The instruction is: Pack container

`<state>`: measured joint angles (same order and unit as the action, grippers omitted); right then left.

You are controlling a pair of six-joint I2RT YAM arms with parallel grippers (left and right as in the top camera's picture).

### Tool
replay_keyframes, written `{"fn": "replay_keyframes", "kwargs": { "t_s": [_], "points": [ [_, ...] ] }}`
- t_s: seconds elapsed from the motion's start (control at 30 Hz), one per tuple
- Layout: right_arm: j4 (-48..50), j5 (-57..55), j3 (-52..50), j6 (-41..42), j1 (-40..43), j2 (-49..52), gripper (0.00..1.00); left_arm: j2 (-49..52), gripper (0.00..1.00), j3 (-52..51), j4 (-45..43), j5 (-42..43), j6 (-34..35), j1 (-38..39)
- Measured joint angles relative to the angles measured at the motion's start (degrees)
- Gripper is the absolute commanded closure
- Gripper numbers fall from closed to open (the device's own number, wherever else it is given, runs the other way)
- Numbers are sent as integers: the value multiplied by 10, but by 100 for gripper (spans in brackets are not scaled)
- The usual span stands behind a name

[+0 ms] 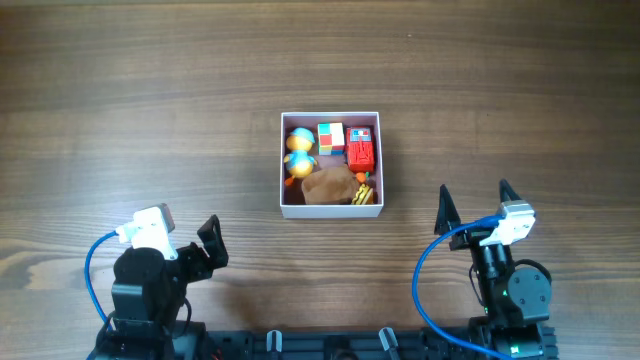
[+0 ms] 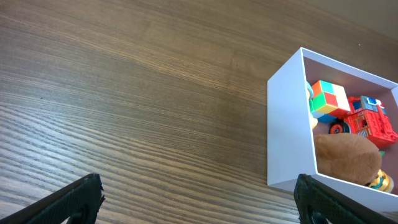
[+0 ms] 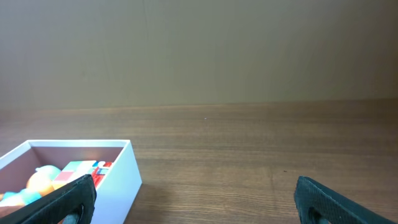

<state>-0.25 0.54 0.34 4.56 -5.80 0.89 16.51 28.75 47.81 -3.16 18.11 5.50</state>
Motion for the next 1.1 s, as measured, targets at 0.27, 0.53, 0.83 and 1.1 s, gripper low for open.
{"fn": "replay_keyframes", "kwargs": {
  "t_s": [0.27,0.53,0.83,1.1],
  "points": [
    [0,6,0,-4,0,0,0,0,0,0,0,0,0,0],
    [0,6,0,-4,0,0,0,0,0,0,0,0,0,0],
    [0,6,0,-4,0,0,0,0,0,0,10,-4,-2,0],
    [2,6,0,-4,0,0,0,-130,0,-95,-99,11,-27,0]
  ]
}}
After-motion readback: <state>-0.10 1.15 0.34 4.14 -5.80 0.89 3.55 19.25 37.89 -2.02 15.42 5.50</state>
